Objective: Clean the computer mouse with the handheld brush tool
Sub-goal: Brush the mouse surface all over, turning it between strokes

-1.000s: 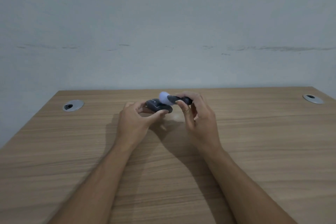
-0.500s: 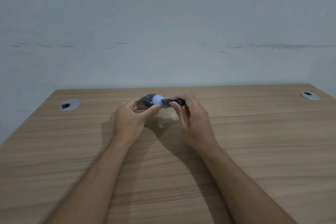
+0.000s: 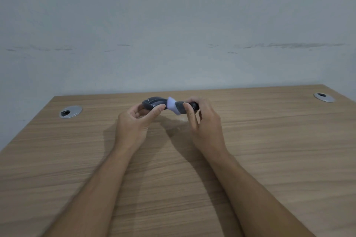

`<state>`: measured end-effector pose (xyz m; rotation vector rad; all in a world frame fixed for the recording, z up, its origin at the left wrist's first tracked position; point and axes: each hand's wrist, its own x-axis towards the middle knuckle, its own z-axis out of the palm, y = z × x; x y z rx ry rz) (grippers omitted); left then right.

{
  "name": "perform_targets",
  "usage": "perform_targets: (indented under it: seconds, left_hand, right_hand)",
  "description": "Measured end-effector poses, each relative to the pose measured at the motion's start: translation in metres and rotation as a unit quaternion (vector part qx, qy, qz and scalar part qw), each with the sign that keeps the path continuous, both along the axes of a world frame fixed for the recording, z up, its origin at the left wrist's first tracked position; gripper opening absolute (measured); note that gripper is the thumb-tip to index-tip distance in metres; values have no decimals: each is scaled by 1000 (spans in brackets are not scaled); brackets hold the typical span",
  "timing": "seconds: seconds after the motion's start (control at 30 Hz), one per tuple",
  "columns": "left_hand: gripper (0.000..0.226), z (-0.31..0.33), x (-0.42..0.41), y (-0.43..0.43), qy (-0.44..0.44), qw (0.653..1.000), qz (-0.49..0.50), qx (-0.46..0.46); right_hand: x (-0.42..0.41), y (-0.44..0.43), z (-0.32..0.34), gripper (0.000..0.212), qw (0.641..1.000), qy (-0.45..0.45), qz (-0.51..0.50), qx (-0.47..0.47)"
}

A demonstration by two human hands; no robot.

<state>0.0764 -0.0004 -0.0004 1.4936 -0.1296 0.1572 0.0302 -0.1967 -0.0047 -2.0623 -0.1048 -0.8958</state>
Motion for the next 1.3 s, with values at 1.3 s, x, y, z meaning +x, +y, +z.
perform_targets:
  seconds: [1.3]
  left_hand:
    - [52, -6, -2, 0, -114, 974, -50, 187]
  right_hand:
    - [-6, 0, 8, 13, 996, -4, 25, 89]
